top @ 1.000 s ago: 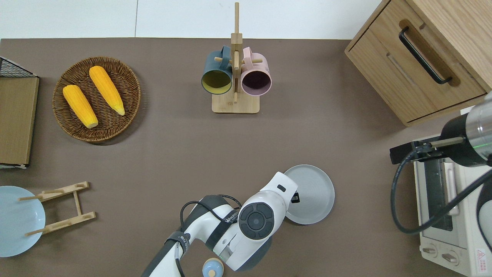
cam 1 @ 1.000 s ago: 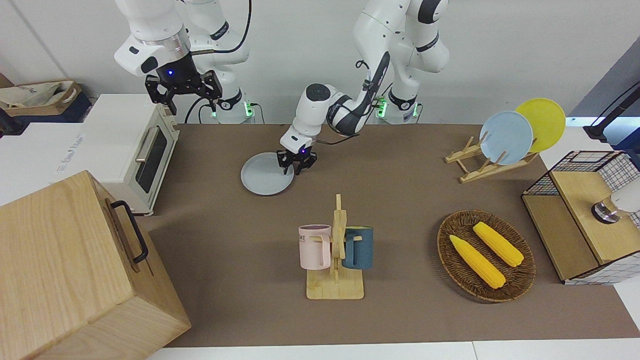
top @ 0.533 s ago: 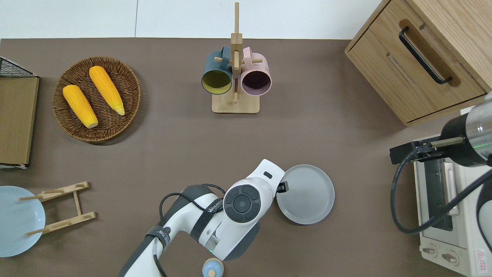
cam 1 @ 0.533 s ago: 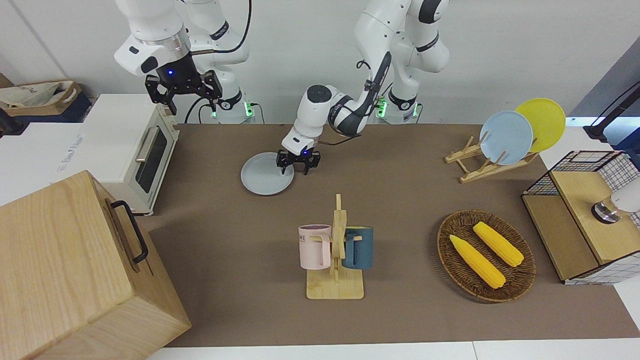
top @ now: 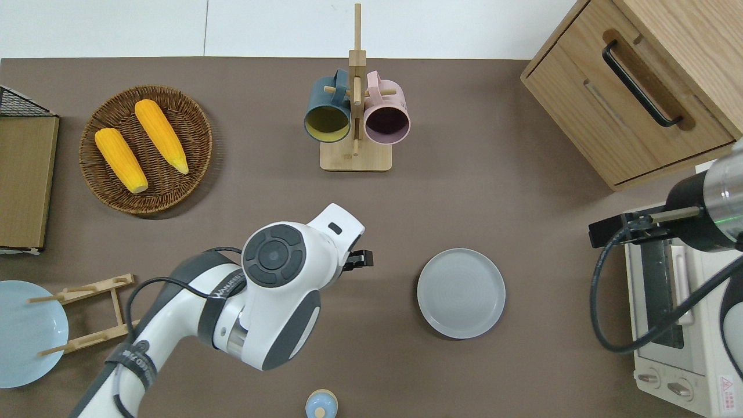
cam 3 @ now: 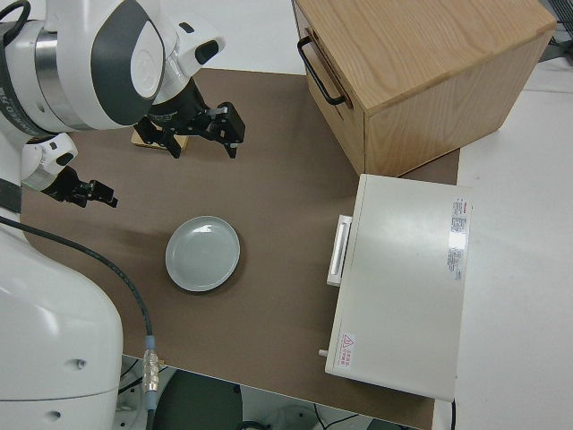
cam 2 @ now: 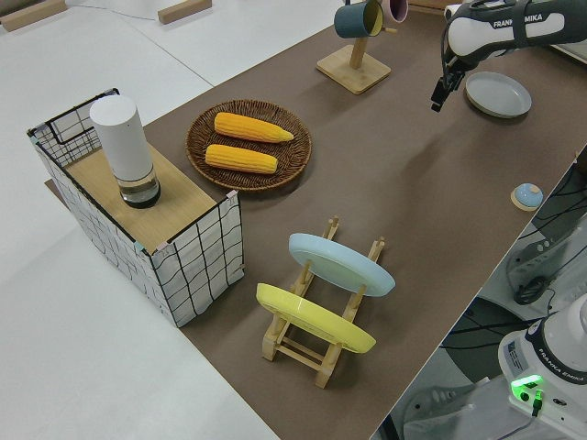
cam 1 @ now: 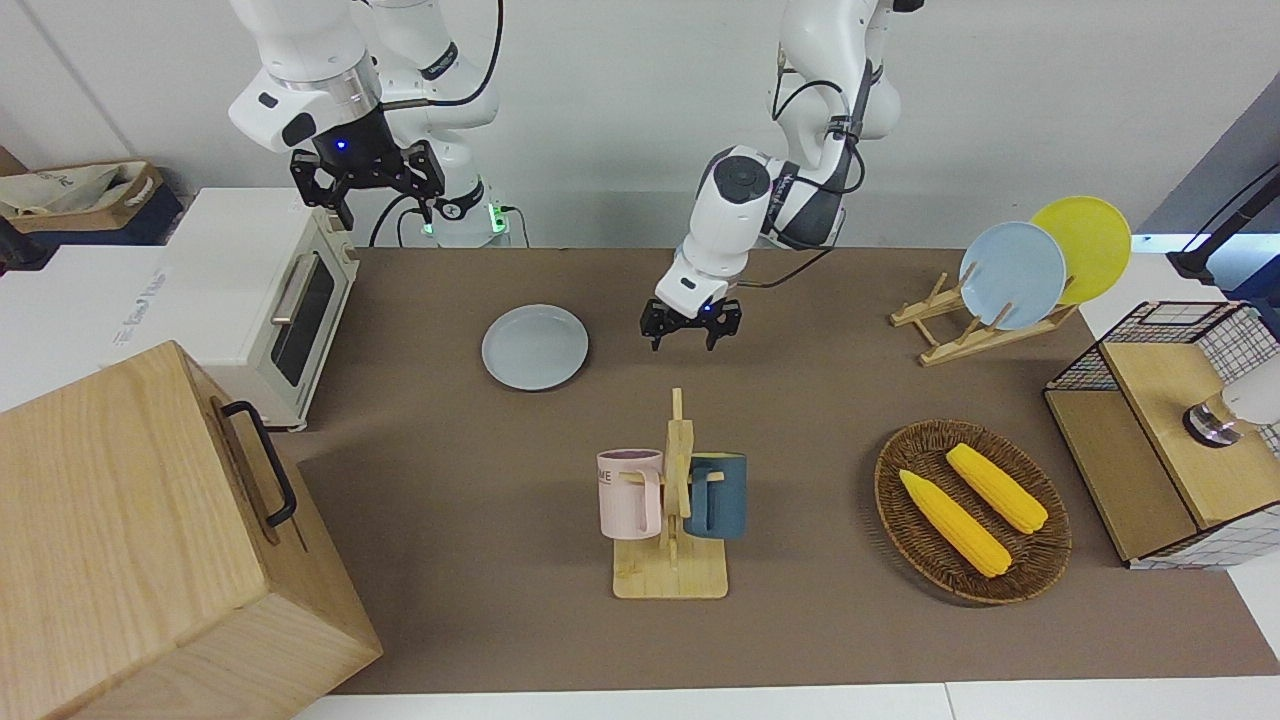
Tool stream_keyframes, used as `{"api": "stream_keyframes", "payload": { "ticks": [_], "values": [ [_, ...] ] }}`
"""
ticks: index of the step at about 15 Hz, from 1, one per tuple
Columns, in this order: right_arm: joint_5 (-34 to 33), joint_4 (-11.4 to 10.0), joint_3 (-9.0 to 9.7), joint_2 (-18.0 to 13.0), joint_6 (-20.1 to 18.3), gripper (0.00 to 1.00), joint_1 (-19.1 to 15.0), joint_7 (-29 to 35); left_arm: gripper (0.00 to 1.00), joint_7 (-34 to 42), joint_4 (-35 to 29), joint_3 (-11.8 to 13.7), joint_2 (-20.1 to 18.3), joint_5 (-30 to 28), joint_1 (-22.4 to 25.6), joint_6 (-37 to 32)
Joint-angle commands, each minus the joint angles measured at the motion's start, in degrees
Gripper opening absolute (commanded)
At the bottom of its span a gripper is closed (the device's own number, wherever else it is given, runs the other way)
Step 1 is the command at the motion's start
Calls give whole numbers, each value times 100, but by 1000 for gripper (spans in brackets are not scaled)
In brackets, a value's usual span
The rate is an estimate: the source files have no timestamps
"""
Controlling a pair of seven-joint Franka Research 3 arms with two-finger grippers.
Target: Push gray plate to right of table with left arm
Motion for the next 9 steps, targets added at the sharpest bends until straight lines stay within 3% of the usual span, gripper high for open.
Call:
{"api": "stream_keyframes", "payload": {
  "ticks": [1, 5, 9],
  "values": [
    [46, -3, 23, -43, -69, 983, -64, -6, 991, 752, 250, -10, -391, -149, 553, -971],
    [46, -3, 23, -43, -69, 983, -64, -6, 991, 1430, 1119, -10, -426, -71, 1230, -2404],
    [46, -3, 32, -43, -69, 983, -64, -14, 993, 1940, 1394, 16, -610, 237, 1722, -2864]
  ]
}}
